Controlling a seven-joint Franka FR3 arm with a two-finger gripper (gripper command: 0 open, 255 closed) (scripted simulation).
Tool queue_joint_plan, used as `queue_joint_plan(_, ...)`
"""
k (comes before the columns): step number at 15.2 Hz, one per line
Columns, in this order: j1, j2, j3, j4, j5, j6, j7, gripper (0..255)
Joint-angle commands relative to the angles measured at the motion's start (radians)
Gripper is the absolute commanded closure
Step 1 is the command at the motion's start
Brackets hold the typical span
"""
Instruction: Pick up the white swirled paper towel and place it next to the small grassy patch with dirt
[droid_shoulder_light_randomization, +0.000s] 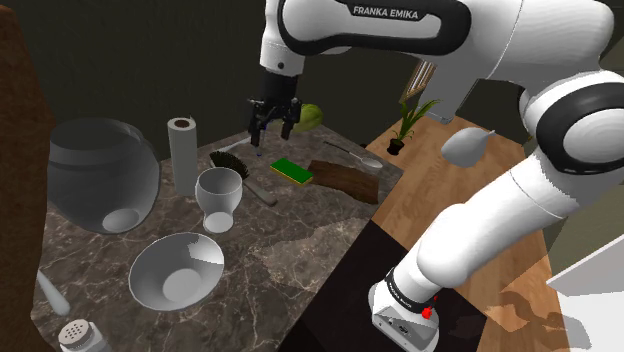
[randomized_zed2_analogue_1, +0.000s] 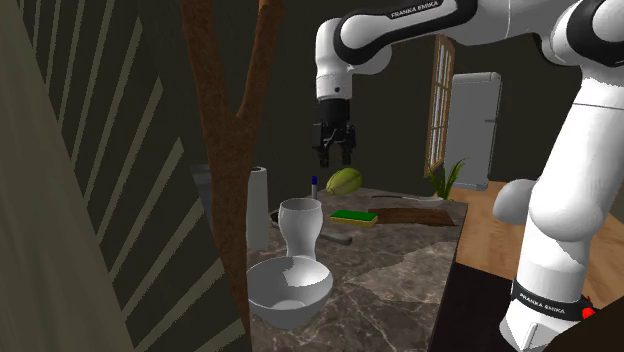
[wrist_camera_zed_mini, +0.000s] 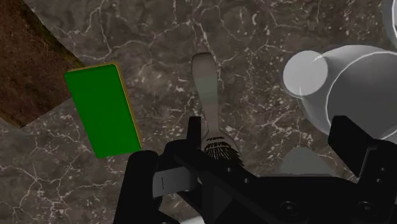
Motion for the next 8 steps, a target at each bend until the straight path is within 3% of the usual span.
queue_joint_plan(1,0.006,0.081,0.025,0.083,-0.021,0.008,0.057,0)
queue_joint_plan(8,0.058,0.364,0.075,0.401,-0.131,-0.009,0.236,0)
